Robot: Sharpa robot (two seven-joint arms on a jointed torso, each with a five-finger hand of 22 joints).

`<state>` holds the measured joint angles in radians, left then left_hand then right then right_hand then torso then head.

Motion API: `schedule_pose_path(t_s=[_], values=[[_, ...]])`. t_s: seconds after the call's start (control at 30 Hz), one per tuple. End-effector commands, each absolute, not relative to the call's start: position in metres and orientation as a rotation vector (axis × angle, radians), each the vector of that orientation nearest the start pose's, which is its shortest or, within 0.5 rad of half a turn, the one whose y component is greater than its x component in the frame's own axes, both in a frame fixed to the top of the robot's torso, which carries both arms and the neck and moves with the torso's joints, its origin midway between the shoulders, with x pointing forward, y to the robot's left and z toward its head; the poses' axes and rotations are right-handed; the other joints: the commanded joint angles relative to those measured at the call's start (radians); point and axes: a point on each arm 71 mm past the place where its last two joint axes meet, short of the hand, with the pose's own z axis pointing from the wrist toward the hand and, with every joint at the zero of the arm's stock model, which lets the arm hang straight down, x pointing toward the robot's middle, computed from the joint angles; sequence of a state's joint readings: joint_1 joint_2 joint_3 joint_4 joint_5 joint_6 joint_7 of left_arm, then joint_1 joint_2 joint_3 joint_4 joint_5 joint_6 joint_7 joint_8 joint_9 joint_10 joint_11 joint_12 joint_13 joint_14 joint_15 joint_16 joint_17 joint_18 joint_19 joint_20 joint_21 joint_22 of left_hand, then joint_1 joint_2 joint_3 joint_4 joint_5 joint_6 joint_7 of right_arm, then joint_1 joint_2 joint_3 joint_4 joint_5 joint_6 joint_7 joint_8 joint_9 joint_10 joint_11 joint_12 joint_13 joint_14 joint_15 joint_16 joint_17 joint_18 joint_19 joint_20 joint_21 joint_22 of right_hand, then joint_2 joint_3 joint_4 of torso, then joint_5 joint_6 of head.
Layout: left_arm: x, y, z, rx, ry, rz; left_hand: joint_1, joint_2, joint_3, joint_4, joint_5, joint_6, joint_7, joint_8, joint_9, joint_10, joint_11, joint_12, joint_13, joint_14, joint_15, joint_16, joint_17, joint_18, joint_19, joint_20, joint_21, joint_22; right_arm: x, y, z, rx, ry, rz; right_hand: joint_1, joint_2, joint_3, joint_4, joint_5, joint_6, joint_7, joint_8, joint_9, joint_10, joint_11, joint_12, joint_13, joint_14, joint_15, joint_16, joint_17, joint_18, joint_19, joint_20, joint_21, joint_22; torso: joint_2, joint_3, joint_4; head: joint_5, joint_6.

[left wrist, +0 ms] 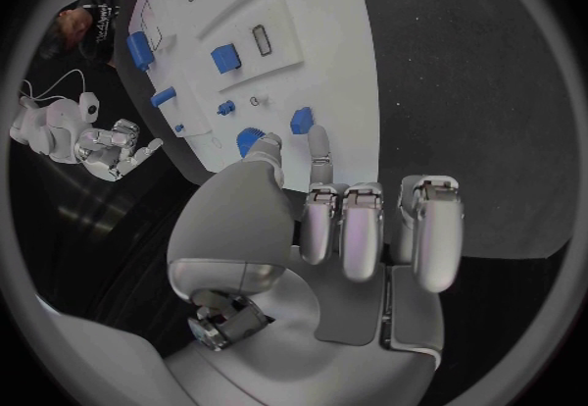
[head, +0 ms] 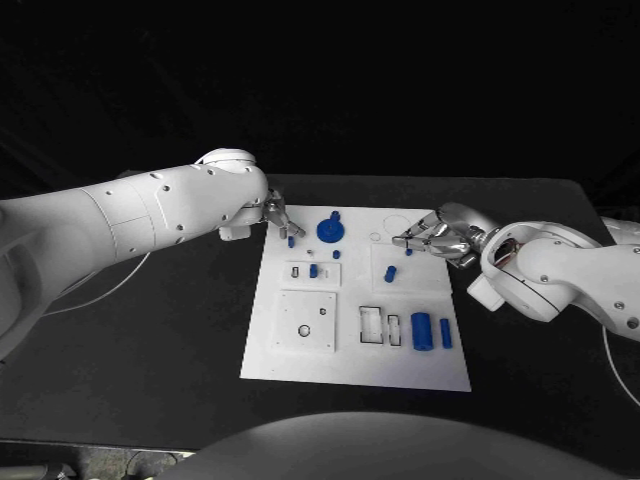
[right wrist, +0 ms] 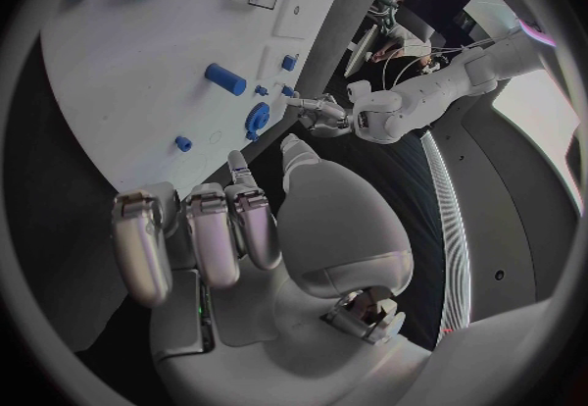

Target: Assemble the parts on the task board

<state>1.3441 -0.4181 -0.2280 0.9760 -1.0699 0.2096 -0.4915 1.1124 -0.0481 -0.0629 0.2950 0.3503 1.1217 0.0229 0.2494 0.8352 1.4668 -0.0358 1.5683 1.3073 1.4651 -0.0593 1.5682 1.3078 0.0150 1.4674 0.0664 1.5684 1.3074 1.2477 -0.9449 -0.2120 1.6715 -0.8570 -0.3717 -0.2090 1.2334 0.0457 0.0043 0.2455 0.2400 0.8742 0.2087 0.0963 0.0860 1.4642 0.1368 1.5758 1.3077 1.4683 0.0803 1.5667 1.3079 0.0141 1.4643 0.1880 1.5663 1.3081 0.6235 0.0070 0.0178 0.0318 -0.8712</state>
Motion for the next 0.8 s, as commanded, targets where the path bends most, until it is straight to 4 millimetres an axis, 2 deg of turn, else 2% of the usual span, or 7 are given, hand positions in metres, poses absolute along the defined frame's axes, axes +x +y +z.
schedule_pose_path(t_s=[0.03,0.47,0.8], values=[[0.5657,0.162,-0.2309,-0.058,2.351,-0.139,0.011,0.003,0.007,-0.001,-0.006,0.003,0.002,-0.005,-0.002,0.104,0.007,0.002,0.263,0.106,0.0,0.003,0.263,-0.015,0.103,-0.003,0.002,0.263,0.4407,-0.2222,-0.2272,0.462,1.98,0.769,0.007,0.003,0.0,-0.004,0.004,-0.003,0.005,0.004,-0.001,0.107,0.007,-0.005,0.263,0.102,0.007,0.004,0.263,-0.014,0.107,0.008,0.004,0.263,0.0,-0.0002,0.0004,-0.002,0.0],[0.566,0.1628,-0.2332,-0.049,2.373,-0.111,0.047,0.021,0.018,-0.003,-0.003,0.006,0.001,-0.018,-0.012,0.104,0.007,0.002,0.263,0.106,0.002,0.003,0.263,-0.015,0.103,-0.001,0.002,0.263,0.4405,-0.2223,-0.2271,0.463,1.979,0.769,0.007,0.003,0.0,-0.004,0.004,-0.003,0.005,0.004,-0.001,0.107,0.007,-0.005,0.263,0.102,0.007,0.004,0.263,-0.014,0.107,0.008,0.004,0.263,0.0,-0.0001,0.0,-0.002,-0.001],[0.5659,0.1624,-0.2342,-0.042,2.386,-0.099,0.055,0.025,0.02,-0.002,0.004,0.007,0.001,-0.021,-0.014,0.104,0.007,0.002,0.263,0.106,0.002,0.003,0.263,-0.015,0.103,-0.001,0.002,0.263,0.4405,-0.2216,-0.2271,0.462,1.979,0.77,0.005,0.005,-0.001,-0.002,0.004,-0.004,0.005,0.003,-0.001,0.107,0.008,-0.005,0.263,0.102,0.008,0.004,0.263,-0.014,0.107,0.008,0.004,0.263,0.0,0.0001,-0.0003,0.0,-0.001]])
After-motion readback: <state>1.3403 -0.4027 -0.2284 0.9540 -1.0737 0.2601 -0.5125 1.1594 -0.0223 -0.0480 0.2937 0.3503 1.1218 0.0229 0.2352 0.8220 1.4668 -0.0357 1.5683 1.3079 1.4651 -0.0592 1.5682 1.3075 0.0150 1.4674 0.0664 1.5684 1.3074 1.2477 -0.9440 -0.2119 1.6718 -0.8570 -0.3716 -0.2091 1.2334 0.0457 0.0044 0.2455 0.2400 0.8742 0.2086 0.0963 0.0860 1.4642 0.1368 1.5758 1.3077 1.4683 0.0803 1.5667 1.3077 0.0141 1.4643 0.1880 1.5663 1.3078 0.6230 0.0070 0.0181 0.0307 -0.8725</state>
